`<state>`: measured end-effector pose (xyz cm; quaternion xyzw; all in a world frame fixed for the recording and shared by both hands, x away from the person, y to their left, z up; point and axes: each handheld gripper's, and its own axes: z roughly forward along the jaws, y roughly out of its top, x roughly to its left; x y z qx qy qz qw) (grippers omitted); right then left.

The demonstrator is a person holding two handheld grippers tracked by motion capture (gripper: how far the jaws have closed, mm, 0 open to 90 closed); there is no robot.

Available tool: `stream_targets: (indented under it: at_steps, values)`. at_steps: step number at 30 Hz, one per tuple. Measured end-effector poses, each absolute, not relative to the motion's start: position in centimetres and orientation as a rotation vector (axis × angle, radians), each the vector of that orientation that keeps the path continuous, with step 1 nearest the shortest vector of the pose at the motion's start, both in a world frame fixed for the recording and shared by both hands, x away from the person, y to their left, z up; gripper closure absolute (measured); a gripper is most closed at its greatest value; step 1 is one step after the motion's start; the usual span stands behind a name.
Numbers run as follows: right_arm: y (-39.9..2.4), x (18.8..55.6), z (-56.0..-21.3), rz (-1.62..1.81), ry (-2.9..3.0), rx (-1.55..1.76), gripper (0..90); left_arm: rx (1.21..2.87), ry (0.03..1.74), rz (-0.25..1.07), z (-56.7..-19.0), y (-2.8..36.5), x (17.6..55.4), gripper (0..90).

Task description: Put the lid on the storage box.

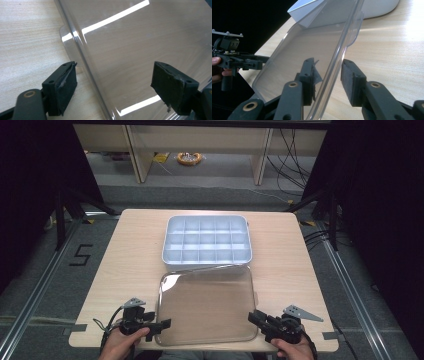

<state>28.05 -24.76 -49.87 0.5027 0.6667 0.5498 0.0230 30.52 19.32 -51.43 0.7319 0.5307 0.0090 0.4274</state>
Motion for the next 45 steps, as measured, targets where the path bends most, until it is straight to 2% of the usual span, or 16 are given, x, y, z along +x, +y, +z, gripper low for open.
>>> stream_targets:
  at_steps: [3, 8, 11, 12, 14, 19, 23, 29, 35, 45]
  values:
    - [-24.9, 28.2, -49.9, 1.715, 2.067, 1.494, 64.9, 1.801, 1.343, 0.007, -51.5, 19.5, 30.7, 19.3]
    - [-24.9, 28.3, -50.1, 1.692, 2.079, 1.513, 64.9, 1.759, 1.359, -0.021, -51.6, 20.0, 31.3, 25.8]
    - [-24.8, 28.4, -50.1, 1.691, 2.084, 1.49, 65.0, 1.759, 1.369, -0.014, -51.6, 20.2, 31.6, 33.9]
    - [-24.9, 28.4, -50.1, 1.691, 2.08, 1.517, 65.1, 1.77, 1.365, -0.004, -51.6, 20.4, 31.6, 41.6]
    - [-25.0, 28.4, -50.2, 1.693, 2.075, 1.557, 65.2, 1.741, 1.372, -0.027, -51.7, 20.7, 31.6, 46.7]
    - [-25.2, 28.6, -50.4, 1.641, 2.075, 1.531, 66.0, 1.723, 1.318, 0.05, -50.9, 20.8, 31.3, 53.9]
    - [-25.0, 28.4, -50.2, 1.622, 2.042, 1.629, 68.1, 1.717, 1.287, 0.103, -50.1, 20.6, 31.0, 58.6]
    - [-24.8, 28.5, -50.1, 1.529, 2.06, 1.587, 67.5, 1.694, 1.251, 0.144, -49.2, 20.7, 31.1, 61.3]
    - [-24.3, 28.8, -49.6, 1.499, 2.069, 1.58, 66.5, 1.695, 1.222, 0.186, -47.8, 20.7, 31.4, 59.6]
    - [-24.3, 30.7, -48.1, 1.502, 2.017, 1.549, 65.6, 1.688, 1.214, 0.248, -45.9, 20.1, 33.6, 59.4]
